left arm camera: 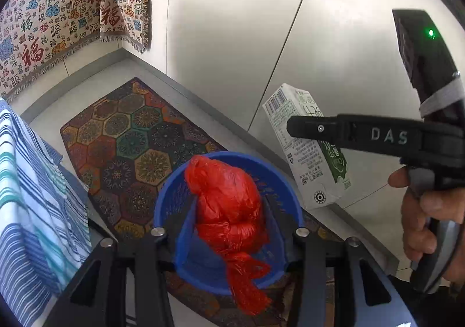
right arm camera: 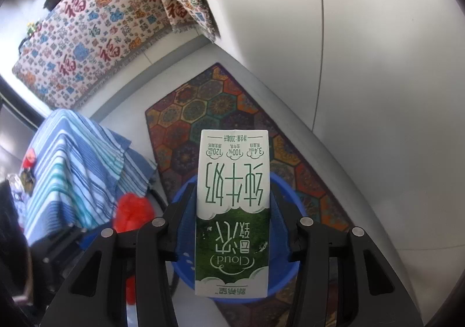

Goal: Collect trash
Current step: 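Carry carton and red bag over the blue wastebasket and open both grippers, then swing both tools back over the table toward the snack wrappers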

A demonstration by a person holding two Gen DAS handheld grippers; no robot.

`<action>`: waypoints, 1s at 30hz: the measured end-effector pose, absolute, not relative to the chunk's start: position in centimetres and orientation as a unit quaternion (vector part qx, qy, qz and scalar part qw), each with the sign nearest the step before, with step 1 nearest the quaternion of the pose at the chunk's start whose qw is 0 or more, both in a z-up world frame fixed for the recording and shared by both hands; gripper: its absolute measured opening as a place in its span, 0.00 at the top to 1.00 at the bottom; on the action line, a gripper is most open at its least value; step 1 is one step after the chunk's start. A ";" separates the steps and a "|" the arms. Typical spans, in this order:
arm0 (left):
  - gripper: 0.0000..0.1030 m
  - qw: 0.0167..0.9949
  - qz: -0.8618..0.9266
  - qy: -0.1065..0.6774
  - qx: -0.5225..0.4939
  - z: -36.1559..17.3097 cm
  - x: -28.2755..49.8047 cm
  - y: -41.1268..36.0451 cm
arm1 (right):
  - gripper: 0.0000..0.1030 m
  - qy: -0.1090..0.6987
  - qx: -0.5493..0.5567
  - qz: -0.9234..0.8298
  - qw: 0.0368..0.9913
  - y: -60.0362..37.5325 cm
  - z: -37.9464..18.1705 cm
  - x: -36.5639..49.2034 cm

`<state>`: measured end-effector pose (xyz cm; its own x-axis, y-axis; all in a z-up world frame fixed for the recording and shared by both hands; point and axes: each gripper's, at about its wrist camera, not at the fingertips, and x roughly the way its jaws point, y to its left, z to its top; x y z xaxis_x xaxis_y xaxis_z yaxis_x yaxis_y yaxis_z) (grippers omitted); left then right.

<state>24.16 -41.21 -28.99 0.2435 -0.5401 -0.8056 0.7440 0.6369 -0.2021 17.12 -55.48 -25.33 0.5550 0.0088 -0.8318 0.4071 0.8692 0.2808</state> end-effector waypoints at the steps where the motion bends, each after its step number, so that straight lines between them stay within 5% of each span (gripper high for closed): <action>1: 0.43 0.782 -0.408 0.457 0.114 -29.4 24.3 -41.4 | 0.51 0.457 0.228 -0.116 0.852 -55.5 -25.5 17.3; 3: 0.32 0.786 -0.402 0.457 0.113 -30.0 24.8 -41.7 | 0.43 0.458 0.227 -0.116 0.851 -55.5 -25.7 17.5; 5: 0.32 0.786 -0.402 0.458 0.108 -30.0 25.0 -41.9 | 0.35 0.458 0.234 -0.116 0.850 -55.8 -26.0 17.6; 11: 0.32 0.803 -0.410 0.420 0.102 -27.7 23.9 -41.2 | 0.33 0.431 0.237 -0.127 0.861 -56.3 -24.4 16.4; 21: 0.30 0.819 -0.428 0.375 0.078 -20.5 18.0 -34.2 | 0.09 0.285 0.125 -0.164 0.936 -51.4 -15.2 12.7; 24: 0.13 0.828 -0.420 0.365 0.065 -19.1 15.8 -30.5 | 0.06 0.249 0.096 -0.157 0.951 -48.3 -13.4 11.8; 30: 0.13 0.850 -0.385 0.354 0.062 -17.7 13.2 -22.0 | 0.05 0.234 0.051 -0.102 0.965 -40.4 -13.2 12.3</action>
<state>13.22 -22.01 -17.67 0.4540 -0.6105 -0.6490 0.6975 0.6967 -0.1674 12.34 -40.45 -13.25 0.8693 -0.1730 -0.4631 0.2212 0.9739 0.0513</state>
